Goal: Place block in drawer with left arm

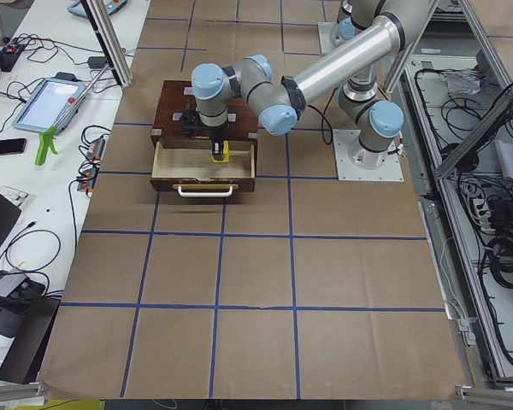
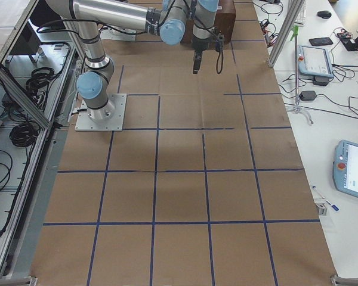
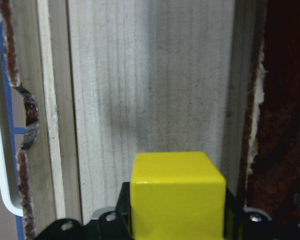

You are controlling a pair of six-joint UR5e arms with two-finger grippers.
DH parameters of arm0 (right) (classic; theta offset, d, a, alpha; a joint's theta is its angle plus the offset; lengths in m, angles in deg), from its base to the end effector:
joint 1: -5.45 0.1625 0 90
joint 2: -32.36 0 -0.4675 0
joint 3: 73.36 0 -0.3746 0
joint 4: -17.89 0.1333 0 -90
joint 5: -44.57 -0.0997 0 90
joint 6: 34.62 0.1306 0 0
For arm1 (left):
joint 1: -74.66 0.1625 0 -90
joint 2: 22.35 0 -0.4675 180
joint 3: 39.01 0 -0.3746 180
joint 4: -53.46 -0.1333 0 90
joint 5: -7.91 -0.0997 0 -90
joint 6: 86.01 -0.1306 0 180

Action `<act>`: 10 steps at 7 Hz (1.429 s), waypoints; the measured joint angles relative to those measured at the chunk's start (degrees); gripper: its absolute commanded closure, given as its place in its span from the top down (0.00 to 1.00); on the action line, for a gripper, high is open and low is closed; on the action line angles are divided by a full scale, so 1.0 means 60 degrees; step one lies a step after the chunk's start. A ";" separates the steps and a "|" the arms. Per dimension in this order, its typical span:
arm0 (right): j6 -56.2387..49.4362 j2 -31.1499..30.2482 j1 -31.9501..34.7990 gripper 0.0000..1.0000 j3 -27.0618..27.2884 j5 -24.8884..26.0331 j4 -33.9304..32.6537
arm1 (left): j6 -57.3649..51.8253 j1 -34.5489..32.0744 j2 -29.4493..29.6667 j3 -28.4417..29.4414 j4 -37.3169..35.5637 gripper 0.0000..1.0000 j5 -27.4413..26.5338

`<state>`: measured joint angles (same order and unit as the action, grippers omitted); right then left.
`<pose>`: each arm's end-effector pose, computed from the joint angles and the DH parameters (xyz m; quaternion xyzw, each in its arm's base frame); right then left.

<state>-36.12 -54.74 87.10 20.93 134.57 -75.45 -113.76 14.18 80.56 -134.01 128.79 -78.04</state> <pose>0.0613 -0.5002 0.4455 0.0597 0.9977 0.0335 0.0029 0.1485 -0.5515 0.3673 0.0164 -0.9988 -0.0079 0.0445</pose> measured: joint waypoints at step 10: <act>0.0000 0.0000 0.0000 1.00 0.0002 0.0000 0.0000 | 0.0200 -0.0022 -0.0803 0.0104 -0.0269 0.99 -0.0500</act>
<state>-36.11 -54.74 87.10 20.94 134.57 -75.45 -112.56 14.05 75.74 -133.39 127.17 -81.04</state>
